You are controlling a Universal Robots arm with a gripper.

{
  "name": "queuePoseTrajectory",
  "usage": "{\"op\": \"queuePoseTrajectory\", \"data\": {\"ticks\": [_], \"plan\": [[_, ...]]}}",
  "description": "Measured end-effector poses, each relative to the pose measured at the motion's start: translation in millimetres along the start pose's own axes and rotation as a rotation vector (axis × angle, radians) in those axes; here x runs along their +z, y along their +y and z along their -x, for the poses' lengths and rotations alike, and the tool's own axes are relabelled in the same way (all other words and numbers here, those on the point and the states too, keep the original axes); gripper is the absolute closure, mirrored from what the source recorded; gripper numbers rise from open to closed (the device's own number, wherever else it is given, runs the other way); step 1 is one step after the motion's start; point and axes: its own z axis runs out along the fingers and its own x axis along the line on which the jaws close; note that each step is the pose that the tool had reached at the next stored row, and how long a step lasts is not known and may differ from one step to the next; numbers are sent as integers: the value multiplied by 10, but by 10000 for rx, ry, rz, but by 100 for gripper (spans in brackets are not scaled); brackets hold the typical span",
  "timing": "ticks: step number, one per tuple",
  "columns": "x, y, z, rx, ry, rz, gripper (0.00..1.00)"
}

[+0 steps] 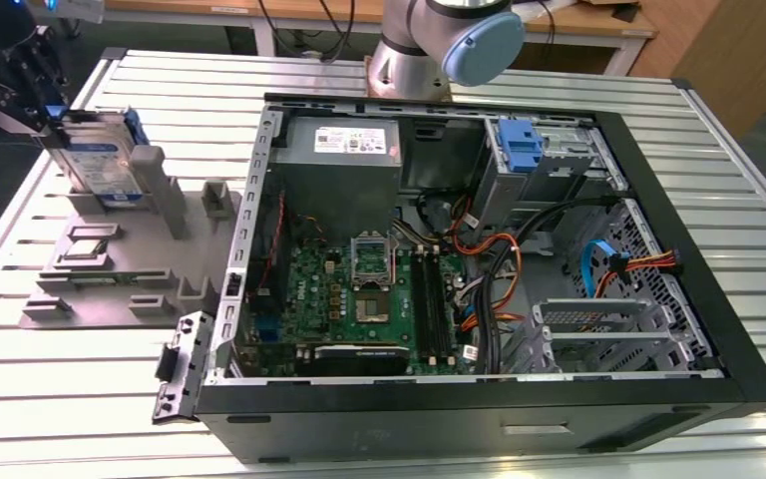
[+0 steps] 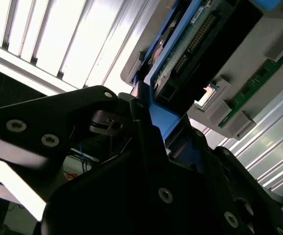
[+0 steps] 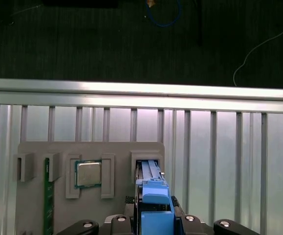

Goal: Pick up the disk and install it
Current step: 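Pick up the disk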

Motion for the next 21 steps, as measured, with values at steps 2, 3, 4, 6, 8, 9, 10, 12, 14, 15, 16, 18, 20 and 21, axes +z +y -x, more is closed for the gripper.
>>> {"op": "queuePoseTrajectory", "data": {"ticks": [2, 3, 4, 6, 8, 9, 10, 12, 14, 15, 16, 18, 20, 21], "plan": [[-14, 0, 1, 0, 0, 0, 64], [-21, 0, 1, 0, 0, 0, 64], [-31, 0, 2, 0, 0, 0, 64], [-48, 1, 3, 0, 0, 0, 64], [-62, 1, 3, 0, 0, -1, 64], [-70, 1, 4, 0, 0, -1, 64], [-77, 1, 4, 0, 0, -1, 64], [-94, 1, 5, 1, 0, 0, 64], [-113, 2, 6, 0, 0, 0, 64], [-122, 2, 6, 1, 0, 0, 64], [-132, 2, 7, 0, 0, -1, 64], [-151, 2, 8, 0, 0, 0, 64], [-169, 2, 9, 0, 0, 0, 64], [-178, 3, 9, 0, 0, 0, 64]]}}
